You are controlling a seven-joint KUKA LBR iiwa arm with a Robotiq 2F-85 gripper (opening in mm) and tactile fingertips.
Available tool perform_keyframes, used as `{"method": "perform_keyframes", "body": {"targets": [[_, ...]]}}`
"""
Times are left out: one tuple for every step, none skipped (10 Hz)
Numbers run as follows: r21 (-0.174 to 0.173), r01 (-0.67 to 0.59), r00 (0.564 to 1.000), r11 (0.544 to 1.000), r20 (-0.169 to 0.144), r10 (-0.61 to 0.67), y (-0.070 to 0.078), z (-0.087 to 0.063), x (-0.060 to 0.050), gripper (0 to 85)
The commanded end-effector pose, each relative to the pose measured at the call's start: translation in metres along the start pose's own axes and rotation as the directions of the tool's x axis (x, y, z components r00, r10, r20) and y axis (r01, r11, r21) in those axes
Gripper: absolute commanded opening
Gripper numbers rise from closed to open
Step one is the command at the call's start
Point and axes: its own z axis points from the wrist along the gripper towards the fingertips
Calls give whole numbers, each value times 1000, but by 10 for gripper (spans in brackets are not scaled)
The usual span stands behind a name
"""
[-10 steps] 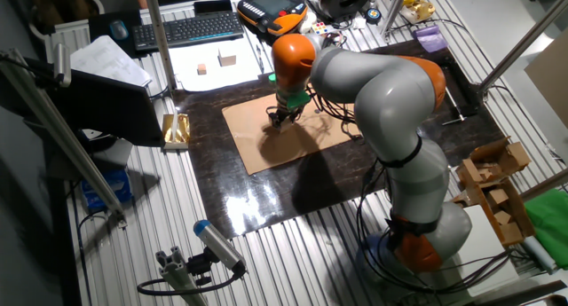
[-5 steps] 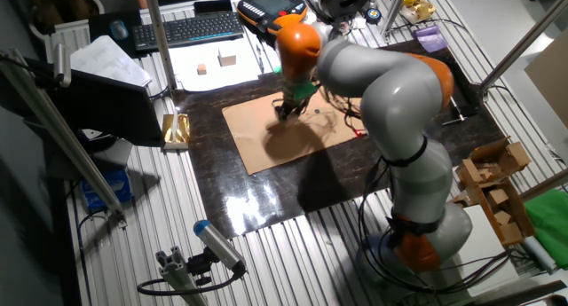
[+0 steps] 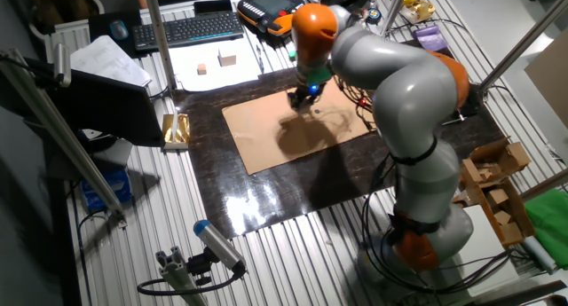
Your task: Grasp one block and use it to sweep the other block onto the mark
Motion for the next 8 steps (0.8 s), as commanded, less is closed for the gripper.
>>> {"method": "perform_keyframes", "body": {"targets": [[15,-103,995,995,-8,103,-38,6,7,13],[-6,-115,993,993,-18,114,-40,7,10,13],[-8,-118,993,993,-21,117,-40,8,11,13],[-12,-117,993,993,-27,117,-40,8,10,13],[-17,-116,993,993,-32,115,-39,9,10,13],[-16,-122,992,992,-35,121,-40,9,10,13],[-15,-122,992,992,-38,121,-40,9,11,13],[-32,-118,992,993,-39,117,-38,9,10,13]]}}
